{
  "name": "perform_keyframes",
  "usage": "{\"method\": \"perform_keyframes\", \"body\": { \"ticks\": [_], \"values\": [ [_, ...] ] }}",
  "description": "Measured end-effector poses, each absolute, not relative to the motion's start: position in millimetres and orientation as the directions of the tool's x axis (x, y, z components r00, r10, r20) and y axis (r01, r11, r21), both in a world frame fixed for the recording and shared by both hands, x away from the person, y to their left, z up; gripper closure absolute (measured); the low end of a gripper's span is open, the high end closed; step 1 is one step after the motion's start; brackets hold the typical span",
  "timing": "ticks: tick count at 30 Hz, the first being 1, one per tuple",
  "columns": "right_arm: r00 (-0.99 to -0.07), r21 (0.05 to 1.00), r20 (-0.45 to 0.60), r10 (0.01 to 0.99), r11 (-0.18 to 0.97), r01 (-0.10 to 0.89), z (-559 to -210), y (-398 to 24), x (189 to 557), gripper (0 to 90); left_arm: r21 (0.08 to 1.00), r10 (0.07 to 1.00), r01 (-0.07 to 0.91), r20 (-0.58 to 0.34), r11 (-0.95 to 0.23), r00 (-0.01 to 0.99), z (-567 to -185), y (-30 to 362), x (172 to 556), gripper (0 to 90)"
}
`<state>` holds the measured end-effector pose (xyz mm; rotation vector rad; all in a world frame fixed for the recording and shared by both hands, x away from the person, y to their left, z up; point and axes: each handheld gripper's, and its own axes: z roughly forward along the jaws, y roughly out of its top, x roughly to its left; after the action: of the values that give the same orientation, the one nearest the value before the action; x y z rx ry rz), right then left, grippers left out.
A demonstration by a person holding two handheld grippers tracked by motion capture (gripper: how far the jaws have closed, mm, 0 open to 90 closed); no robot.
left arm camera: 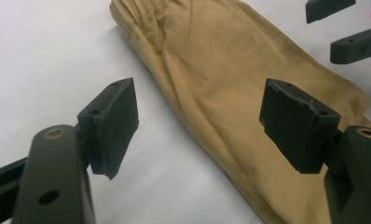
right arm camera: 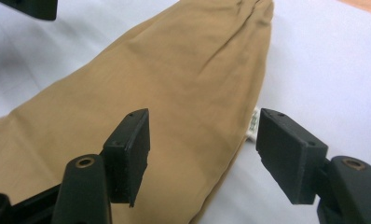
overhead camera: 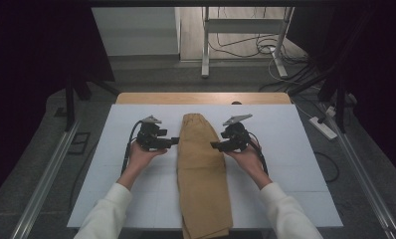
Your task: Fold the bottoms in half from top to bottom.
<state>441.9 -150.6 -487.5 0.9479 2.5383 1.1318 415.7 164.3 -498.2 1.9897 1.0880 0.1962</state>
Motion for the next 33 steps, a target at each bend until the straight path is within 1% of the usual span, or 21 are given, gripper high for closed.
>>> {"method": "perform_keyframes", "body": {
  "ticks": [9,12,17,22,30,33],
  "values": [
    [-0.742,0.713,0.078,0.666,0.483,0.508,-491.4,-146.7,470.1,35.2,0.716,0.760,0.639,-0.242,-0.280,0.604,-504.5,152.7,436.4,27.6],
    [-0.736,0.712,0.098,0.670,0.469,0.523,-492.6,-143.9,477.6,35.0,0.704,0.764,0.651,-0.243,-0.284,0.597,-507.7,148.5,443.5,27.6],
    [-0.729,0.701,0.088,0.679,0.477,0.529,-496.9,-138.0,487.2,35.0,0.699,0.762,0.650,-0.236,-0.298,0.603,-513.1,143.0,450.2,27.6],
    [-0.720,0.696,0.138,0.680,0.451,0.559,-504.2,-134.4,496.4,34.5,0.686,0.770,0.668,-0.248,-0.289,0.588,-519.8,141.3,456.5,27.6],
    [-0.713,0.659,0.112,0.693,0.485,0.575,-516.5,-127.4,503.7,34.4,0.665,0.775,0.685,-0.251,-0.297,0.580,-529.8,136.9,462.6,27.6],
    [-0.721,0.645,0.112,0.683,0.503,0.576,-521.1,-125.3,503.6,34.2,0.656,0.763,0.698,-0.283,-0.288,0.581,-535.0,134.6,464.3,27.4]
  ]
}}
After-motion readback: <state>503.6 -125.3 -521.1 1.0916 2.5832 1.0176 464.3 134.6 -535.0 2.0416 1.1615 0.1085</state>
